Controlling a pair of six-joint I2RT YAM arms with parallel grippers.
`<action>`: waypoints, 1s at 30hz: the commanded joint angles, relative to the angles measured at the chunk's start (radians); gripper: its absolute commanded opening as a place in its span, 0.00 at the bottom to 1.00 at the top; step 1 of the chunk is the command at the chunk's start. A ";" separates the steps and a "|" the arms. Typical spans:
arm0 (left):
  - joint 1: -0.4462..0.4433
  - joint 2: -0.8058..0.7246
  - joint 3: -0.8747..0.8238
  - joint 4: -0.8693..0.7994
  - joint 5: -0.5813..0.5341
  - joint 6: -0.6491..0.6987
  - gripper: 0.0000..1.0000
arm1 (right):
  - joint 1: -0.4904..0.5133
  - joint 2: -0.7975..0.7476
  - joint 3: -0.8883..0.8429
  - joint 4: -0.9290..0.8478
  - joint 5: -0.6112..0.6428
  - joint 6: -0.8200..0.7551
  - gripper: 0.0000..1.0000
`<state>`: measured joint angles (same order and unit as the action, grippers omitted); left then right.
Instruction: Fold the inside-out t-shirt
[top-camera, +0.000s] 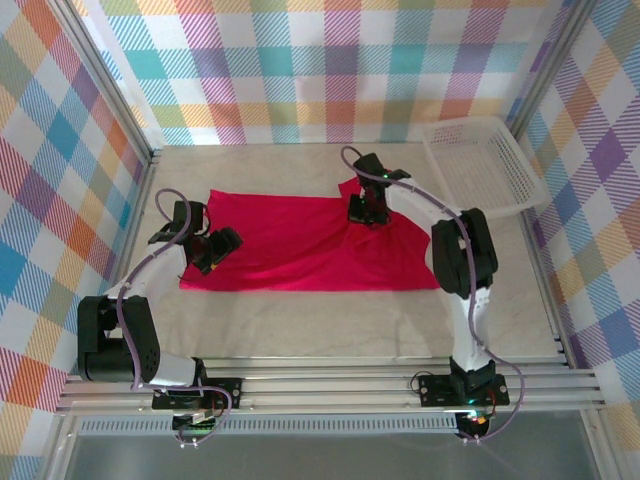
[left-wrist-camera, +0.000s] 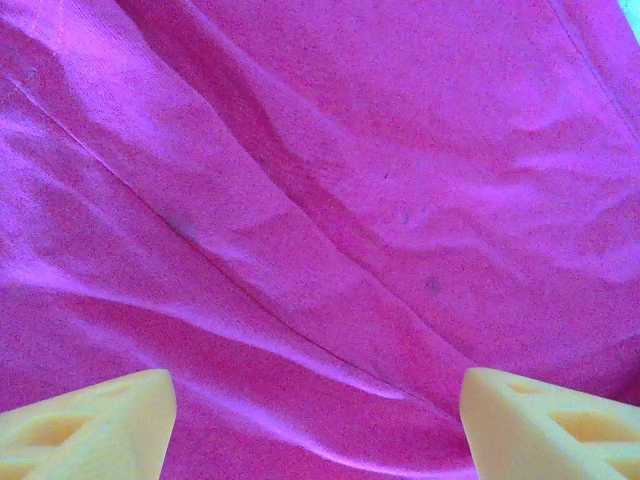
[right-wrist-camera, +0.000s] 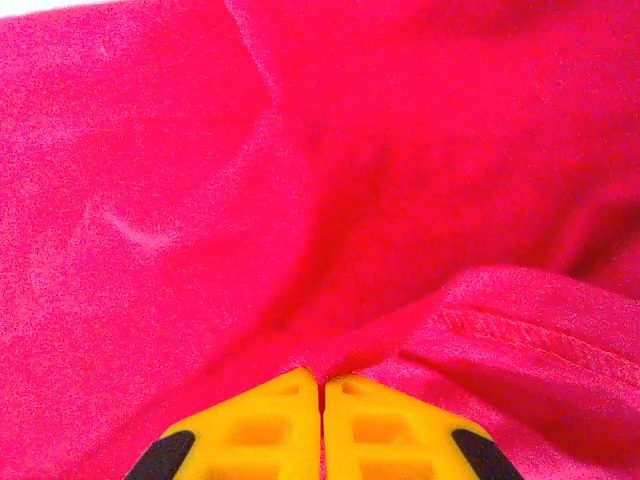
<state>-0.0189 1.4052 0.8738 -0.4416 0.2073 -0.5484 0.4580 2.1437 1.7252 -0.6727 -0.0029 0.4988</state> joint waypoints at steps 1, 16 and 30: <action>-0.006 -0.024 -0.015 0.016 -0.001 0.016 0.74 | 0.010 0.058 0.105 -0.032 -0.008 -0.060 0.00; -0.007 -0.040 -0.019 -0.010 -0.031 0.034 0.74 | 0.007 -0.032 0.182 -0.142 -0.028 -0.102 0.49; 0.024 0.135 -0.012 0.125 0.075 -0.047 0.75 | -0.110 -0.390 -0.593 0.112 -0.068 0.069 0.48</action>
<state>-0.0135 1.4799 0.8650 -0.3325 0.2768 -0.5858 0.3904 1.7657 1.2289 -0.5972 -0.0536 0.4892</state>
